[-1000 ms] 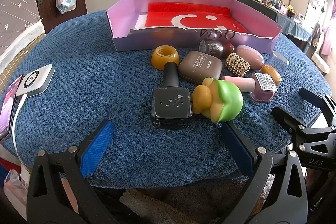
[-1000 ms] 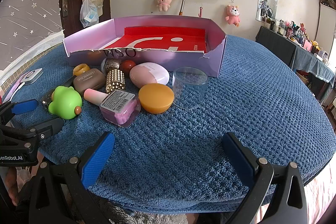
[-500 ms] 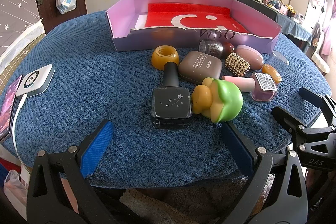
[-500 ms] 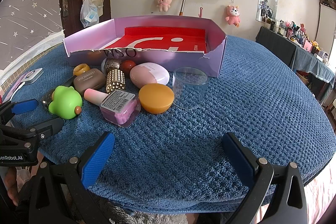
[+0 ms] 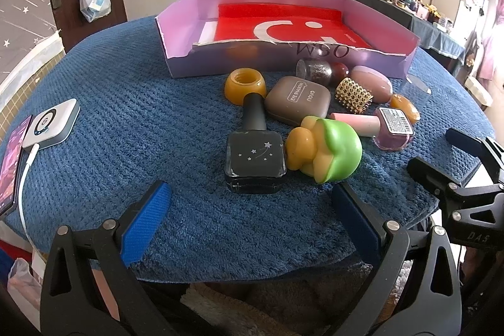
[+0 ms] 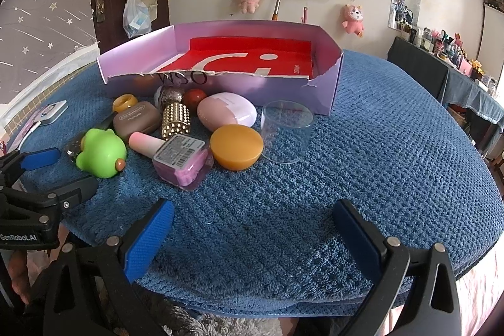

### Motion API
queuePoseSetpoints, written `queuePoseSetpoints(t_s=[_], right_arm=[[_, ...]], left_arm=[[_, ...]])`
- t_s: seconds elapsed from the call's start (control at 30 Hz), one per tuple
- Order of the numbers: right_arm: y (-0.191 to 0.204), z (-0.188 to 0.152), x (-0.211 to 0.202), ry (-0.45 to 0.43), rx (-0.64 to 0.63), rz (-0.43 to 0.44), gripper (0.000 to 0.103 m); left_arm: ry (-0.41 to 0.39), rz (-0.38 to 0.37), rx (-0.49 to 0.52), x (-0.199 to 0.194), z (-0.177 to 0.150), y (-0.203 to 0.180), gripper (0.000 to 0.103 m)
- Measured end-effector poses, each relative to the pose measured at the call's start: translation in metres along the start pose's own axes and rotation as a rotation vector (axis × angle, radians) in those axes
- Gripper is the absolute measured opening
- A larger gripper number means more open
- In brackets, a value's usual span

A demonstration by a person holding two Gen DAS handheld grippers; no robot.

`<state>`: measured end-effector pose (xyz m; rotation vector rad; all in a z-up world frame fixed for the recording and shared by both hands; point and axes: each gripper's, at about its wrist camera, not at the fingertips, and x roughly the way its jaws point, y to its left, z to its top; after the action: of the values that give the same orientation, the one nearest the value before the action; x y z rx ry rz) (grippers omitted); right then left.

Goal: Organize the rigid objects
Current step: 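Grasp the black star-print nail polish bottle with left tool while right tool grasps the orange round puff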

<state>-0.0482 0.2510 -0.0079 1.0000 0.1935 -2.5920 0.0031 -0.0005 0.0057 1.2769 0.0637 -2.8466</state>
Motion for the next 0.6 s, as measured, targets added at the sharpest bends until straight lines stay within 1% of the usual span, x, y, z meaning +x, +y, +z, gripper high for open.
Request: queuePoseSetpoints(t_s=[0.1, 0.27, 0.33, 0.37, 0.47, 0.5, 0.6], right_arm=[[0.006, 0.002, 0.001, -0.005, -0.012, -0.001, 0.096], [0.008, 0.005, -0.003, -0.024, -0.020, 0.009, 0.095], [0.007, 0.006, -0.003, -0.024, -0.018, 0.011, 0.091], [0.005, 0.007, -0.004, -0.024, -0.015, 0.009, 0.090], [0.000, 0.010, -0.004, -0.026, 0.003, 0.006, 0.089], [-0.002, 0.011, -0.004, -0.027, 0.008, 0.005, 0.088], [-0.006, 0.012, -0.001, -0.019, 0.017, 0.003, 0.084]], left_arm=[[-0.009, -0.009, -0.006, 0.000, 0.000, 0.001, 0.103], [-0.012, -0.011, -0.002, 0.000, 0.004, 0.003, 0.102], [-0.021, -0.020, 0.001, -0.001, 0.006, 0.005, 0.101], [-0.028, -0.031, -0.001, -0.001, 0.006, 0.005, 0.100], [-0.042, -0.045, 0.004, -0.002, 0.005, 0.007, 0.096], [-0.056, -0.055, 0.003, -0.002, 0.004, 0.007, 0.093], [-0.060, -0.080, -0.003, -0.002, 0.003, 0.009, 0.084]])
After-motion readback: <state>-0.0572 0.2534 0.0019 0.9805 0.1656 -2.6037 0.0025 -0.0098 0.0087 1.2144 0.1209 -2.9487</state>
